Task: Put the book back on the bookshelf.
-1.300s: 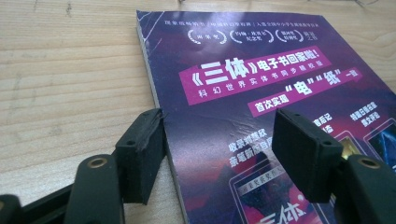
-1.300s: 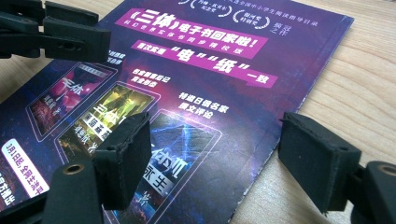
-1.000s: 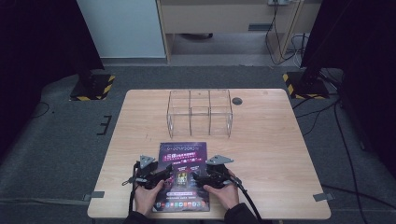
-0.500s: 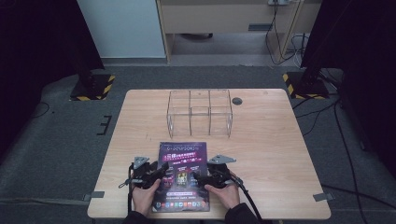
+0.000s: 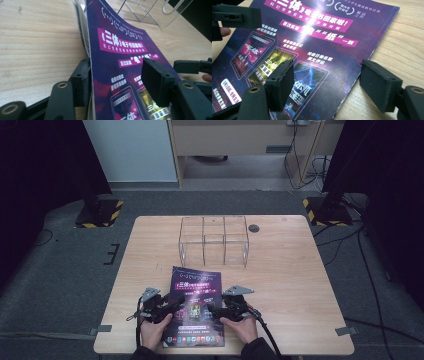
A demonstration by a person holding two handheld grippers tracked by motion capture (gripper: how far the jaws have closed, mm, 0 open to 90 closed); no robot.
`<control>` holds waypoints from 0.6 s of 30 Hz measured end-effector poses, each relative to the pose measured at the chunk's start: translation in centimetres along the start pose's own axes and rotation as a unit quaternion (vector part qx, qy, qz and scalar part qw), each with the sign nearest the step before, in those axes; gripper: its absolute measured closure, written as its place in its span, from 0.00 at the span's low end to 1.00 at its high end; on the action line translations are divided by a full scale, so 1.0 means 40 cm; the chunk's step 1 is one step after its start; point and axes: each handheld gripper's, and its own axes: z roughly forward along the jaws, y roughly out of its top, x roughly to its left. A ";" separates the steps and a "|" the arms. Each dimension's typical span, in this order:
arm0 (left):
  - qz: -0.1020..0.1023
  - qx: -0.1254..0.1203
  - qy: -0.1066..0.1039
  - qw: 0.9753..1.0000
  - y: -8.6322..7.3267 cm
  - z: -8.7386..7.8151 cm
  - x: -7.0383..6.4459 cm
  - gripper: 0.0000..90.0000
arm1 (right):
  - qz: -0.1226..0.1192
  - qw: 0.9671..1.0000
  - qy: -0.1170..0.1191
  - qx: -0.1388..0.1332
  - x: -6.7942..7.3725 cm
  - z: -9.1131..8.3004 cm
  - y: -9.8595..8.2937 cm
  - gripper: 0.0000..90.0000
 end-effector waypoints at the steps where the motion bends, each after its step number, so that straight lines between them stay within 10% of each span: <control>1: 0.001 0.010 0.005 1.000 -0.001 0.005 0.005 0.45 | -0.001 1.000 -0.001 0.000 0.000 0.000 0.000 0.32; 12: -0.001 0.025 0.025 0.999 -0.003 0.013 0.023 0.46 | -0.005 1.000 -0.002 -0.001 0.000 0.001 0.000 0.31; 13: -0.029 0.008 -0.003 1.000 -0.006 0.008 0.022 0.49 | -0.005 1.000 -0.002 -0.001 0.000 0.001 0.000 0.32; 18: -0.005 -0.004 -0.024 1.000 -0.003 0.000 0.004 0.50 | 0.000 1.000 0.002 0.003 -0.001 -0.002 0.000 0.32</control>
